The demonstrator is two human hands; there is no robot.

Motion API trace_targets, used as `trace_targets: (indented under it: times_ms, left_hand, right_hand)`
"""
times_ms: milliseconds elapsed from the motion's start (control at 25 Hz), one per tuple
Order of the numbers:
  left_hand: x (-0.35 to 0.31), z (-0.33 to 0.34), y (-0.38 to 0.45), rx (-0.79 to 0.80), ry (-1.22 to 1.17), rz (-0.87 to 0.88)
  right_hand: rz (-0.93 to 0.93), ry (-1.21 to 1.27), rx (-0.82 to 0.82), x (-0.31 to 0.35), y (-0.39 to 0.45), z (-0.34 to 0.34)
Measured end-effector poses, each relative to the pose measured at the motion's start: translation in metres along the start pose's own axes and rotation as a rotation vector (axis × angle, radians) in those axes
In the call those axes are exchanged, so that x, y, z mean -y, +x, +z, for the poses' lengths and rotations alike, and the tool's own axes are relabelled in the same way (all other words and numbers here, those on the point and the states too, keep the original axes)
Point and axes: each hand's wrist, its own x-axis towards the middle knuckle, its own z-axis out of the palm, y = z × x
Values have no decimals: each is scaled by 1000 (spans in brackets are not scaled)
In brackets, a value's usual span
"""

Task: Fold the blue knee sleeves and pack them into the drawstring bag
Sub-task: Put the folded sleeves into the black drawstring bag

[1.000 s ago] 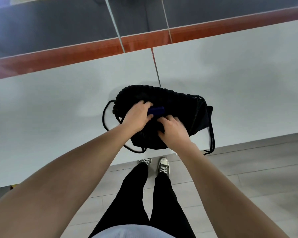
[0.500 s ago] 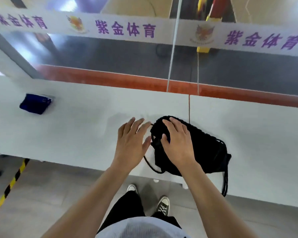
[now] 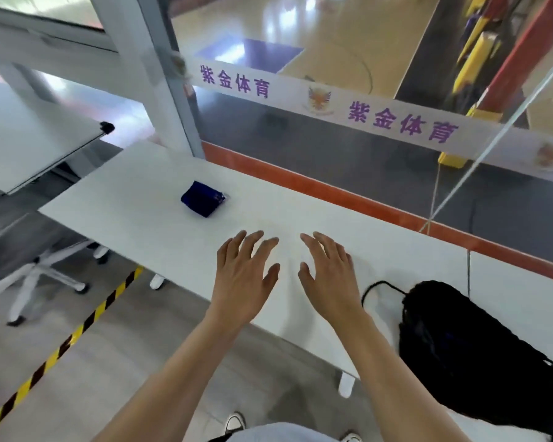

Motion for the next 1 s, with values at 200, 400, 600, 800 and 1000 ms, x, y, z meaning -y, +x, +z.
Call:
trace_targets:
  times_ms: [200,400,600,800,1000]
  left_hand:
    - [117,-32,-8,36,9,-86]
    - [196,-45,8,41,-33,-169]
    - [258,-31,59,102,-25,-181]
    - [316,-14,127,226,-19,-211]
    - [354,17,176,333,-77,-213]
  right_hand:
    - [-8,12,44,102,33,67]
    - [-44,17,89,158,72,108]
    - [-20,58,93,180,140,152]
    - [56,119,117,189,213,192]
    - [164,133,213,185,258,228]
